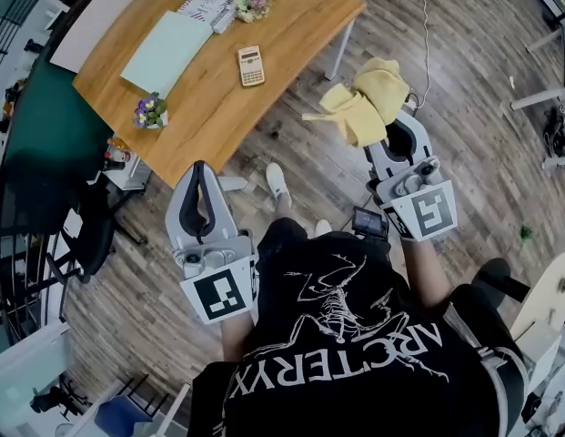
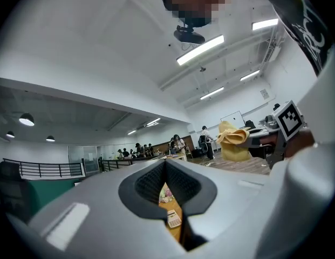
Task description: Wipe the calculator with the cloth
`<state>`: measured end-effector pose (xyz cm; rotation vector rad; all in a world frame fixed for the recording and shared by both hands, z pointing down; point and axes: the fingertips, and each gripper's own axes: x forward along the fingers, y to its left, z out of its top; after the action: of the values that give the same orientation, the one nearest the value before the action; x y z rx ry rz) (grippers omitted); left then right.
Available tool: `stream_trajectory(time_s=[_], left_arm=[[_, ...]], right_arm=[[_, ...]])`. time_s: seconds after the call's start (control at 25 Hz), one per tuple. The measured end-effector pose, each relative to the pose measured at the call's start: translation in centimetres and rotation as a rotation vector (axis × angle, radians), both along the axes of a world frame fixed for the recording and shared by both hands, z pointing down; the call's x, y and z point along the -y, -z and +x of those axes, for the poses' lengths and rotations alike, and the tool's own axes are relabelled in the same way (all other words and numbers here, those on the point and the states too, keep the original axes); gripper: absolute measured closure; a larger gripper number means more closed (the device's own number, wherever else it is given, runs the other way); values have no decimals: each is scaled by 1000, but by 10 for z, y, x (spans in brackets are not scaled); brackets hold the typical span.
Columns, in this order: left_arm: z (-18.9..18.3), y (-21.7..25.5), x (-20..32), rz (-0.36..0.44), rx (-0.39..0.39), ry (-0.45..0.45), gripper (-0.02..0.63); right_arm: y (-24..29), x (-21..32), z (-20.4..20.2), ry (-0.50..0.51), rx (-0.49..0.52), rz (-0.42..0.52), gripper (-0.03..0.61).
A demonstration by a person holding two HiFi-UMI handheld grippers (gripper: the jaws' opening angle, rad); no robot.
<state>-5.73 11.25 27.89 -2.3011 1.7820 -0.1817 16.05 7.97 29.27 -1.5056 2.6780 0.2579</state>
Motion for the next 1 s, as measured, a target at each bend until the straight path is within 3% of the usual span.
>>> stream_trajectory(time_s=[0.24, 0.56, 0.76, 0.84, 1.0], left_arm=[[-34, 2, 92, -3, 40, 20, 604], [-78, 0, 196, -25, -8, -15, 604], [-78, 1, 230, -18, 2, -46, 604], [-78, -5, 241, -32, 4, -33, 604], [-77, -8, 255, -34, -14, -2, 604]], right_arm=[[8, 91, -27, -9, 12, 9, 526], [51, 215, -94, 6, 7, 45, 526], [20, 249, -92, -18, -30, -4, 526], [7, 263, -96, 13, -70, -24, 526], [-34, 296, -109, 99, -250, -66, 526]])
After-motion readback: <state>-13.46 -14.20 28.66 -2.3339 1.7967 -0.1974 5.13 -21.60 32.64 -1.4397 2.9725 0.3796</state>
